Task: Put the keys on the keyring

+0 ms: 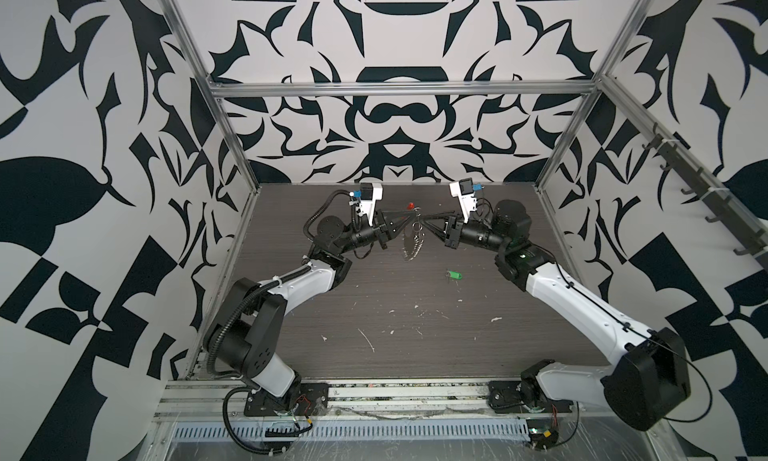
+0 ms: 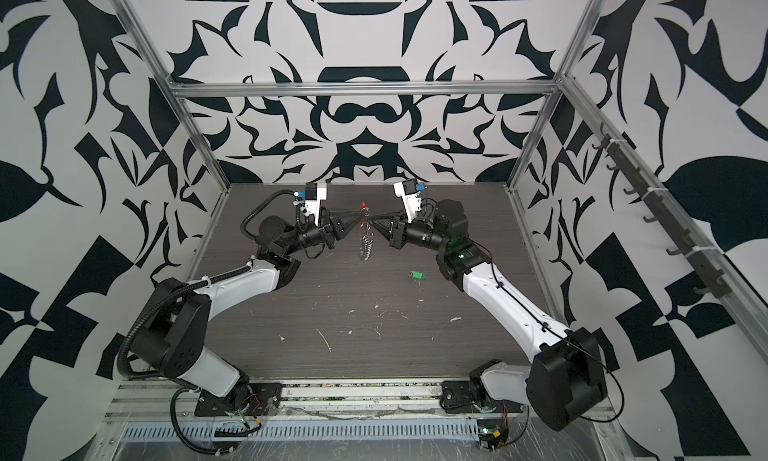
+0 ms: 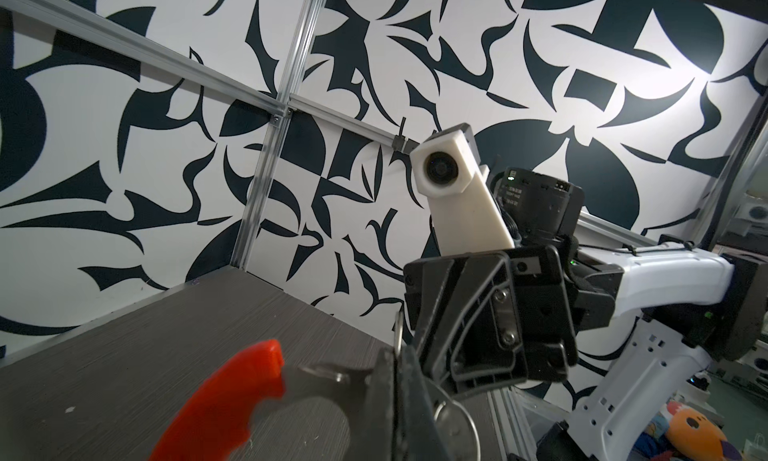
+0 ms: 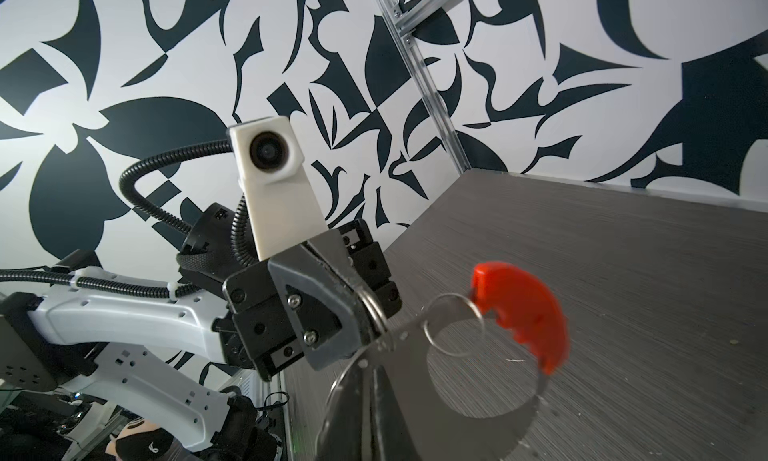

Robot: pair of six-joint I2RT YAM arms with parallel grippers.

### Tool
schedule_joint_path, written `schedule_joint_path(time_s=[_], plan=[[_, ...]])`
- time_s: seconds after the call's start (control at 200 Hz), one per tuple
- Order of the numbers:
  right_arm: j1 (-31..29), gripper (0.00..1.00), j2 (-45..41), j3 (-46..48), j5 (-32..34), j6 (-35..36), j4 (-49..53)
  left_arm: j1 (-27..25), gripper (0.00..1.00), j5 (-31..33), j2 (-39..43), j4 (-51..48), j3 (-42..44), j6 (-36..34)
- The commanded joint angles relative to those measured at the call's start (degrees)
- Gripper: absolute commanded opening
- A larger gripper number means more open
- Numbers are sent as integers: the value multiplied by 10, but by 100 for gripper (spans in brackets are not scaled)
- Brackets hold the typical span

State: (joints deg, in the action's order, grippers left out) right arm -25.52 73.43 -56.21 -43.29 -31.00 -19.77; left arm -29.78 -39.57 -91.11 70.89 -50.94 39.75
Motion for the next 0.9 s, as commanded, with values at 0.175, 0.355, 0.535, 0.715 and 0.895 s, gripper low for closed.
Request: schedule_joint_path(time_s=[0.175, 0.355, 0.535, 0.715, 0.895], plan=[[-7, 9, -6, -22, -8, -9, -44, 2, 0, 23, 0, 89, 7, 36], [-1, 9, -39, -42, 21, 57, 47, 2, 0, 18, 1, 98, 7, 42], [15, 9, -62, -63, 23, 78, 75, 2, 0, 0, -2, 101, 0, 52], [15, 9, -35, -90, -1, 58, 49, 2, 0, -9, -8, 114, -6, 66], [15, 9, -9, -98, -14, 40, 26, 2, 0, -8, -6, 116, -7, 69]])
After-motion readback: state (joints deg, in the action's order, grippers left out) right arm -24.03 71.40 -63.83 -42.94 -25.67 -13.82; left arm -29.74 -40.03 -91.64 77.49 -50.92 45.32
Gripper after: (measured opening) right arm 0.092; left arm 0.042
